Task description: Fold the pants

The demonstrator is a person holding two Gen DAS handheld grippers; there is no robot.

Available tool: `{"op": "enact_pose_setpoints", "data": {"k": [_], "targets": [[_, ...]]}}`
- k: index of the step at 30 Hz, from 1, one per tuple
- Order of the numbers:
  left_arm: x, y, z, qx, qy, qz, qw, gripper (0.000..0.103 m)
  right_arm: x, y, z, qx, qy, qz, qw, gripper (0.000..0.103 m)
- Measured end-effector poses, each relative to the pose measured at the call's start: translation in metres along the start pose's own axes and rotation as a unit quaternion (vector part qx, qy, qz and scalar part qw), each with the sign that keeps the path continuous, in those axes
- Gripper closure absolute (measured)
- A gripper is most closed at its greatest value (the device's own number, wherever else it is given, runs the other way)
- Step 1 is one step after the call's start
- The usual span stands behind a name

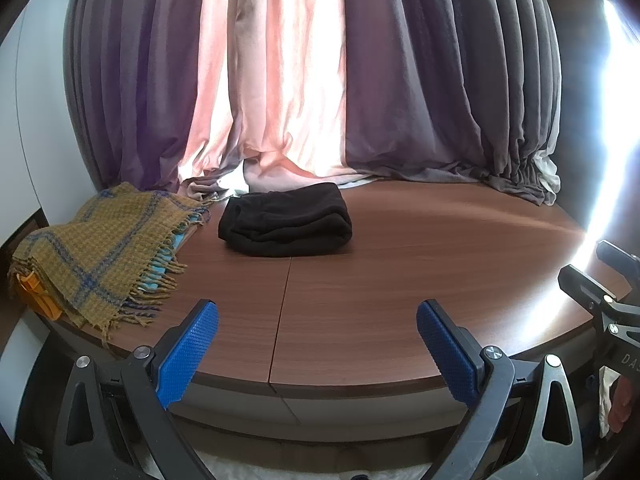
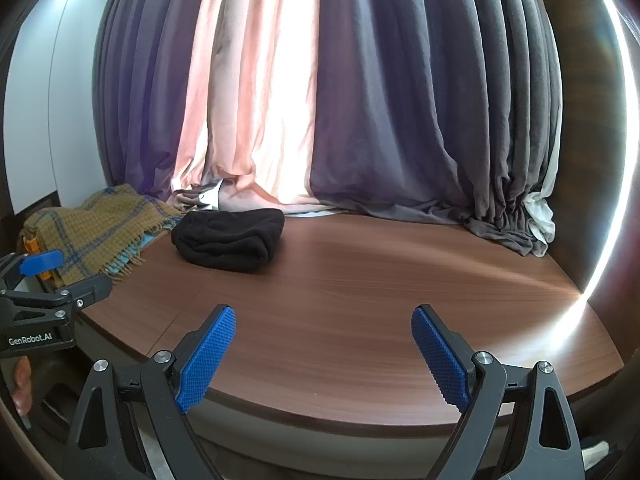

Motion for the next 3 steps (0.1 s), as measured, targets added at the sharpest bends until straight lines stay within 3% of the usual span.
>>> {"op": "enact_pose_setpoints", "data": {"k": [3], "targets": [[-0.001,-0.0018,0.0005,-0.002,0.0,0.0,1.0,0.002,-0.0008,0.0,0.0006,-0.001,-0.001,-0.001,1.0,0.012]]}}
Point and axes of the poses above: each gripper's, at about its wrist camera, not at the fingertips, and x roughly the way its jaws point, y to its right, z to its underside, the point moved 9 cm from there along x, roughly the way its jaws point, and after that the axes turned 3 degrees about x, right-handed, at the moved point
